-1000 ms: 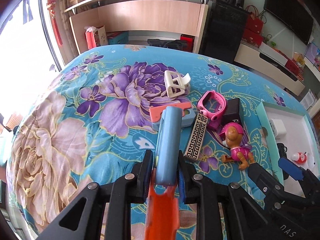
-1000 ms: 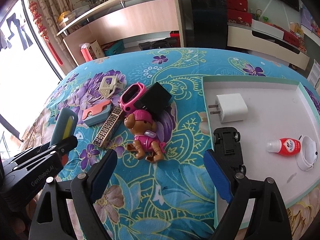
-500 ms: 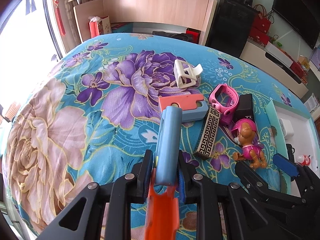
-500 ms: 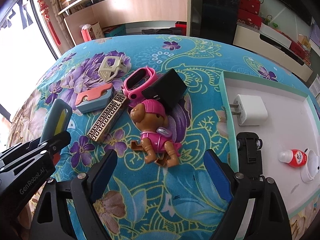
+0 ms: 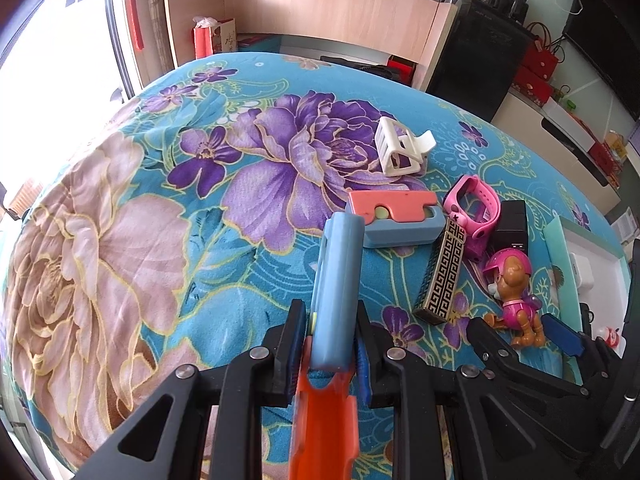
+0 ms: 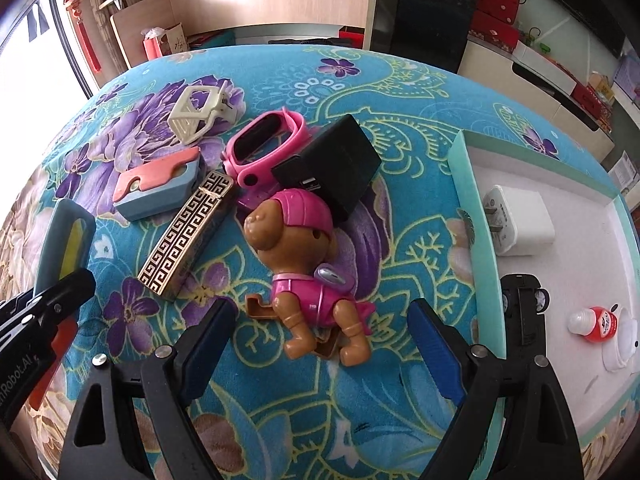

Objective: Organize rigid objects
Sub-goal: 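Move the right tool to the pink dog figure while the left tool holds the knife, then grasp the pink dog figure with the right tool, then place the dog figure in the tray with the right tool while the left tool places the knife there, then open both tools and move them back toward the toy pile, then move the right tool toward the gold Greek-key patterned bar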

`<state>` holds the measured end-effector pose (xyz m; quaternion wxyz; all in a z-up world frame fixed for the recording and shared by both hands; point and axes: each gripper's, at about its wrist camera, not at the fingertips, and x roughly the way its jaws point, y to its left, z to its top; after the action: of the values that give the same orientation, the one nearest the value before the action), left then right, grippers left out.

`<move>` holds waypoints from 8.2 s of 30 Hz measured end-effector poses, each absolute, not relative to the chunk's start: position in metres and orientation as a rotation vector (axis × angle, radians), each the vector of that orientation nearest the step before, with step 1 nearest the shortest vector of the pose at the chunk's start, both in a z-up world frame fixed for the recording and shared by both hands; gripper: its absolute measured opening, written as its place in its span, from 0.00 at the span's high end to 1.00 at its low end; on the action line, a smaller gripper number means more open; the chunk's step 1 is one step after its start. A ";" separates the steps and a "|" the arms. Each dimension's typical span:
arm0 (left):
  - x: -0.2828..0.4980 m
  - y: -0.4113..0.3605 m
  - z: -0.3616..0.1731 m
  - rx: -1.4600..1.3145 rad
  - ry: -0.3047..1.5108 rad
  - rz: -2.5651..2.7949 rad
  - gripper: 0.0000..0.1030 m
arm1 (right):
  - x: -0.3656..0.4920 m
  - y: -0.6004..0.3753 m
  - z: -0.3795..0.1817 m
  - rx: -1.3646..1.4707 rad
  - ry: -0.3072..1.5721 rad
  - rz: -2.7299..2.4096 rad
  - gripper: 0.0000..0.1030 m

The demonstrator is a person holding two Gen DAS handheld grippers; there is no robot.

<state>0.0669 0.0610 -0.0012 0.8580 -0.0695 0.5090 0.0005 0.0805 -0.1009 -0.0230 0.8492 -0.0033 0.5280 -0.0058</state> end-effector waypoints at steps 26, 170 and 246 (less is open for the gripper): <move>0.064 0.042 0.007 -0.083 1.048 -0.017 0.77 | 0.054 -0.112 0.015 0.039 0.999 0.036 0.41; 0.100 0.017 0.027 -0.025 1.051 0.128 0.14 | 0.046 -0.208 0.039 0.224 0.963 -0.205 0.12; 0.117 0.148 -0.017 -0.167 1.125 0.297 0.10 | 0.115 -0.072 0.001 0.094 1.054 0.118 0.12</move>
<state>0.1168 0.1477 -0.0170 0.8323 -0.0789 0.5305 0.1402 0.1154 -0.0725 0.0010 0.8615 0.0448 0.5026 0.0561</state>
